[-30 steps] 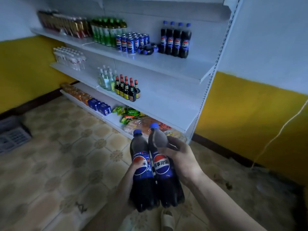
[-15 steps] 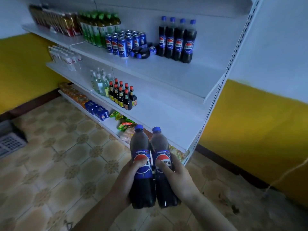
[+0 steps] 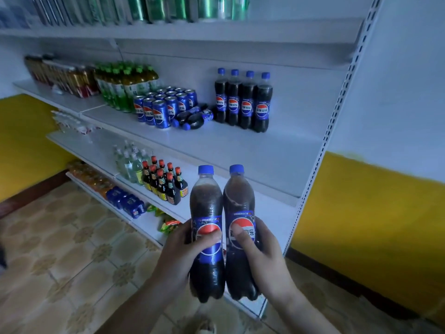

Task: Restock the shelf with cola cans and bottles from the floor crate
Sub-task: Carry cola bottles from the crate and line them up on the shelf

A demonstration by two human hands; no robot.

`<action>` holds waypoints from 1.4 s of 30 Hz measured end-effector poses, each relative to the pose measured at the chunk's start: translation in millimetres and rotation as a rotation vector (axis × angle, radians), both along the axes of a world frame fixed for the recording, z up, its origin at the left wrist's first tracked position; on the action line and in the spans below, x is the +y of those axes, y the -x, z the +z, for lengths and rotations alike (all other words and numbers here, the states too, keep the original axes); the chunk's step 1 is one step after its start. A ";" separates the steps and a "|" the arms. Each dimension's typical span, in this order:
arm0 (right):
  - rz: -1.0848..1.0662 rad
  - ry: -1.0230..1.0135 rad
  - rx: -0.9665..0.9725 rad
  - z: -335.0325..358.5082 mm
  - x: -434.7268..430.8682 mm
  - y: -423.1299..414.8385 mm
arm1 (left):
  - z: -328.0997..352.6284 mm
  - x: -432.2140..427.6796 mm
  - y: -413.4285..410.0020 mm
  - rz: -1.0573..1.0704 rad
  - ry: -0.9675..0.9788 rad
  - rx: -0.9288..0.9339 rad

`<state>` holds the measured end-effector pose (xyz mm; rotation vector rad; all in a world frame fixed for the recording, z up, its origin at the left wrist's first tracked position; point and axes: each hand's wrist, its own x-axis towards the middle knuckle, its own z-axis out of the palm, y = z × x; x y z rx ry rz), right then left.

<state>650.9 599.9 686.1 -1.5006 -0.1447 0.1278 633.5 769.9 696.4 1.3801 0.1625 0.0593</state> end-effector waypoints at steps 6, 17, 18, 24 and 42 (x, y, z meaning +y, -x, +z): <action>-0.116 -0.001 -0.098 24.0 24.8 -69.5 | 25.9 32.5 -100.1 -0.104 0.041 -0.115; -0.327 0.016 -0.172 61.8 35.3 -148.3 | 60.4 60.3 -245.5 -0.487 -0.169 -0.342; -0.361 0.057 -0.204 61.4 31.8 -156.9 | 62.7 59.1 -255.5 -0.510 -0.175 -0.357; -0.526 0.283 -0.263 58.6 8.5 -198.6 | 65.2 41.4 -303.7 -0.601 -0.272 -0.411; -0.535 0.461 -0.173 18.5 -6.0 -217.6 | 12.6 28.1 -349.4 -0.761 -0.471 -0.372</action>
